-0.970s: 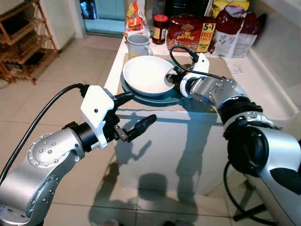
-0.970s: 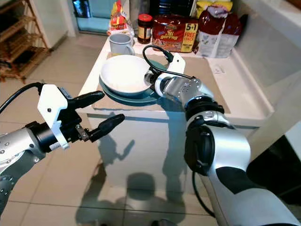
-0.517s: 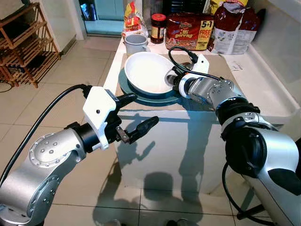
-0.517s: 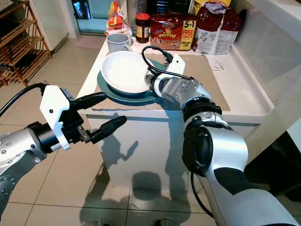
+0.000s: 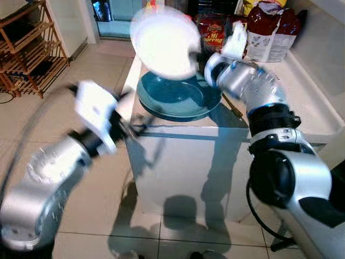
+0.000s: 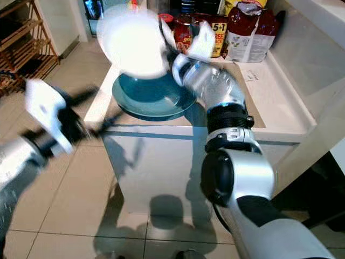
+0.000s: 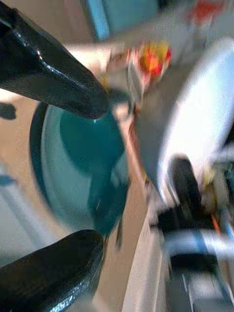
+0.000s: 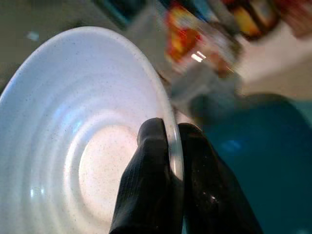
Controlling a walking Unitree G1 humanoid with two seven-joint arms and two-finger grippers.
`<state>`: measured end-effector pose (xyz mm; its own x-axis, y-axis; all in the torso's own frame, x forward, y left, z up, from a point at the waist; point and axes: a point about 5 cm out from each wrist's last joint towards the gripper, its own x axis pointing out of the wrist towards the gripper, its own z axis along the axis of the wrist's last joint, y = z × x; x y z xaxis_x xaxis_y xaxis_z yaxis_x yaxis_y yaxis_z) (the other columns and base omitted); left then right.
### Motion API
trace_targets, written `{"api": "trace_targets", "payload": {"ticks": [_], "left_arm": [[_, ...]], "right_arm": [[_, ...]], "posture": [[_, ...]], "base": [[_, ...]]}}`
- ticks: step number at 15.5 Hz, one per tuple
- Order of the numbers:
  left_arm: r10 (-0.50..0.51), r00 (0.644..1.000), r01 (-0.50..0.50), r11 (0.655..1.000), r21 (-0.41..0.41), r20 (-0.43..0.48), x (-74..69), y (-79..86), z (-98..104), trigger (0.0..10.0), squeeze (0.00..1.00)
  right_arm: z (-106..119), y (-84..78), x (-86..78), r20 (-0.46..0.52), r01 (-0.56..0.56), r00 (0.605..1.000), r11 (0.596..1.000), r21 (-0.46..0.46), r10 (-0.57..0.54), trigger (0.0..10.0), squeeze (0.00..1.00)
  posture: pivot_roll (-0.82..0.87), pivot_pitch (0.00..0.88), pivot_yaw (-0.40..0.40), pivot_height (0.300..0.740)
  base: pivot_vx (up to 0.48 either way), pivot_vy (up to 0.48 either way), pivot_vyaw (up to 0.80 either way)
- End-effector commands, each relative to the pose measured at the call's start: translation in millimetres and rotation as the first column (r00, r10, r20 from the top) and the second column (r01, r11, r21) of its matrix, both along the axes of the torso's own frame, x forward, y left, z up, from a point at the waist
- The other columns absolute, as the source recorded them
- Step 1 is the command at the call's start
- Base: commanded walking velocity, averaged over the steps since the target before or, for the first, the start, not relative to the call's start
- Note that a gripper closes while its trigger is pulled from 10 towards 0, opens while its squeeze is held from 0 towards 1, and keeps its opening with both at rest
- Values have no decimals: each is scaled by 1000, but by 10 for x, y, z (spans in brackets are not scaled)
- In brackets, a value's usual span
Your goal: Setting the table
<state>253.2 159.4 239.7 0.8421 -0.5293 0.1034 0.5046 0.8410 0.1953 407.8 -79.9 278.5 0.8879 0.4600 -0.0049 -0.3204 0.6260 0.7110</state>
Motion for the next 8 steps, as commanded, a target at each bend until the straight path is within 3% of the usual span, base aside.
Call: {"api": "trace_targets", "payload": {"ticks": [1,3,4,5,8], "left_arm": [[70,997,-70,998,7,-10,48,67,-12,10000,0],[101,995,-101,995,-3,2,50,68,-28,10000,0],[118,993,-117,993,-14,1,27,54,-52,10000,0],[130,991,-130,991,-34,-13,-3,38,-95,10000,0],[126,991,-127,991,-30,-42,-55,-11,-186,10000,0]], "right_arm": [[115,-82,-61,62,2,998,999,50,-5,0,0],[166,-147,-182,164,25,986,999,40,-31,0,0],[151,-204,-274,238,61,970,998,-19,-54,0,0],[132,-240,-398,318,79,946,995,-53,-58,10000,0],[35,-242,-669,412,68,911,985,-155,2,10000,0]], "posture": [[57,11,-41,740],[65,16,-59,740],[60,23,-66,740],[52,26,-68,740],[51,17,-62,740]], "base": [[0,0,0],[0,0,0],[0,0,0],[0,0,0],[0,0,0]]}}
